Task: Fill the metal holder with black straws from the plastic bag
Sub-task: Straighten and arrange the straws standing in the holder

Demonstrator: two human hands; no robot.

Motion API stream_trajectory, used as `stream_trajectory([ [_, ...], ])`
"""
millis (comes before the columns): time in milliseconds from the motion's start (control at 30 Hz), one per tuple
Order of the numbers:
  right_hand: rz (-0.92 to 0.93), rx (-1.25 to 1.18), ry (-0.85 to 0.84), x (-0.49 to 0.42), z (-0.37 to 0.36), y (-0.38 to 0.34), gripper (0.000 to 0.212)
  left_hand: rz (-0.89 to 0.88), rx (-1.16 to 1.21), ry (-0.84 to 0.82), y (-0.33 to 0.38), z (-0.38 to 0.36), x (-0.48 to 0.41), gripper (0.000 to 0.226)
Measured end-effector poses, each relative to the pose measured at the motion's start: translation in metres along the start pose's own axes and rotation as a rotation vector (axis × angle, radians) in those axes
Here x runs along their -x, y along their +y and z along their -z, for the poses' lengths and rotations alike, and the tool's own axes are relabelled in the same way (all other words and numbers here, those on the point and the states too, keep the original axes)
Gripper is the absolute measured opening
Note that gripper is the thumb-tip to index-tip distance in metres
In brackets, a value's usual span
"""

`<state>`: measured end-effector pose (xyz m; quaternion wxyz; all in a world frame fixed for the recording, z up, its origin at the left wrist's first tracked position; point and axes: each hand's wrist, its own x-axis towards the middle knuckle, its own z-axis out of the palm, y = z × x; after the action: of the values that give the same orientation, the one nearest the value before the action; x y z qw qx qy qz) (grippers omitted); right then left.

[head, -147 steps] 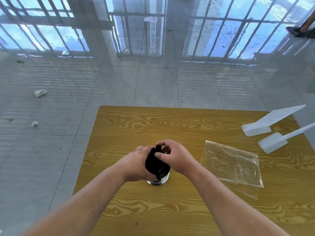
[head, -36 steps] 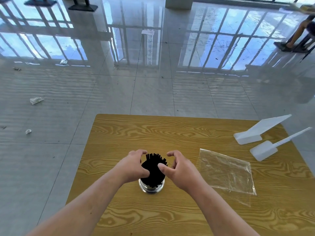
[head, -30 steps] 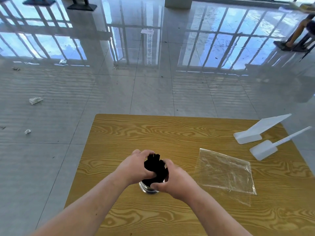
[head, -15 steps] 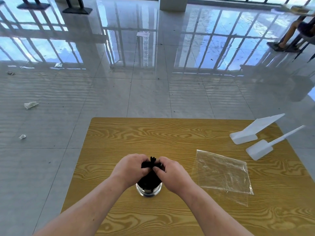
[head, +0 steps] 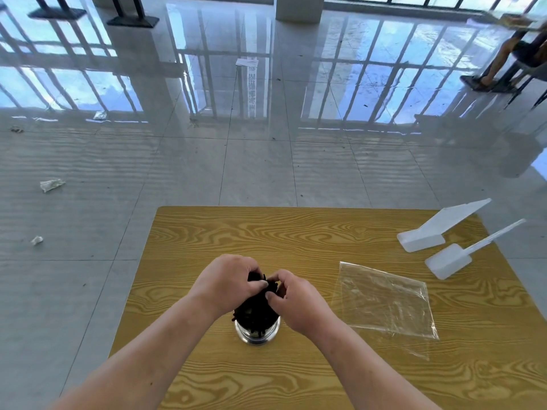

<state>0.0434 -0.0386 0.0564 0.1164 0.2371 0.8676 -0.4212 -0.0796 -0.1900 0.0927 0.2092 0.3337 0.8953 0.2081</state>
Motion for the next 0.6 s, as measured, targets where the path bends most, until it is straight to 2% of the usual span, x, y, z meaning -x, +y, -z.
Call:
stream_trajectory([
  [367,0.019,-0.05,0.036,0.004,0.007,0.001,0.033,-0.016,-0.062,0.063,0.018,0.051,-0.006,0.015],
  [600,0.116,-0.029,0.045,0.005,0.002,-0.008,0.068,-0.029,-0.023,0.08,0.026,0.068,-0.005,0.016],
])
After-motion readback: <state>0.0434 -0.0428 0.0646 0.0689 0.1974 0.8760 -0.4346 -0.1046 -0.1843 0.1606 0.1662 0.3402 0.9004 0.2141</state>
